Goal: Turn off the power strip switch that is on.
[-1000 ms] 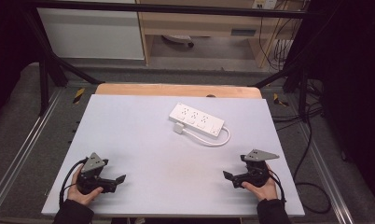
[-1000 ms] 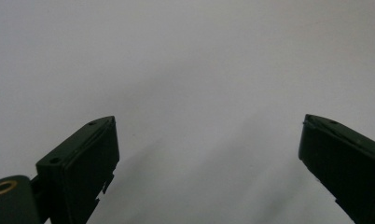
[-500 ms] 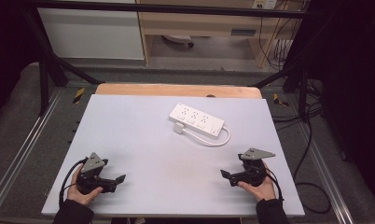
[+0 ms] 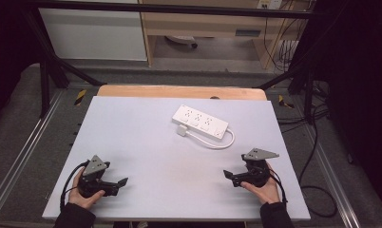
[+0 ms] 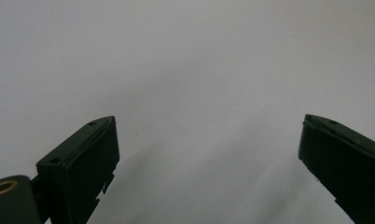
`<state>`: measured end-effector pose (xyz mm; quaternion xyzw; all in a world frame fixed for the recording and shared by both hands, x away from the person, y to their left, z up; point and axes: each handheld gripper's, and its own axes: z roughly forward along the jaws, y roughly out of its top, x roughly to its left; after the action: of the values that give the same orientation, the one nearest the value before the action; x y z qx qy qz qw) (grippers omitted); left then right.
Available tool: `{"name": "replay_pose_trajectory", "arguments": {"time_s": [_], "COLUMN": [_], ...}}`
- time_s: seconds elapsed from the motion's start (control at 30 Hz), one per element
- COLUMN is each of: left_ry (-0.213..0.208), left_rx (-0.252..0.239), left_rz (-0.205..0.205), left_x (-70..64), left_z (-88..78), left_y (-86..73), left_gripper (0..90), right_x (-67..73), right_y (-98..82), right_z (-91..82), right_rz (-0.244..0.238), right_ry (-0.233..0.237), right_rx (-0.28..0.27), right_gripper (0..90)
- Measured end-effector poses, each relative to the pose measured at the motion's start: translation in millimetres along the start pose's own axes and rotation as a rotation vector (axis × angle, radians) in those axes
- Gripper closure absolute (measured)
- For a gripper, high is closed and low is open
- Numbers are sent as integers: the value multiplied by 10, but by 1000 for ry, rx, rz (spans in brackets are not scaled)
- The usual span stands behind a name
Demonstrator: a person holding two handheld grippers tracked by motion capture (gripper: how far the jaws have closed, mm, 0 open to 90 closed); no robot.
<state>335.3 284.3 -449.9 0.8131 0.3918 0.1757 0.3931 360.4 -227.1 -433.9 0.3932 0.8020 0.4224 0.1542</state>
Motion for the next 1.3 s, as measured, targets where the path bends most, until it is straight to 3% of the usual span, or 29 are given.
{"name": "replay_pose_trajectory", "arguments": {"time_s": [1.3], "left_ry": [4], "left_rx": [-3], "left_rz": [2], "left_x": [0], "left_z": [-6], "left_y": [3], "left_gripper": [48], "right_x": [75], "right_y": [318], "right_z": [111], "right_rz": [-16], "right_ry": [-16], "right_rx": [-10], "right_gripper": [68]}}
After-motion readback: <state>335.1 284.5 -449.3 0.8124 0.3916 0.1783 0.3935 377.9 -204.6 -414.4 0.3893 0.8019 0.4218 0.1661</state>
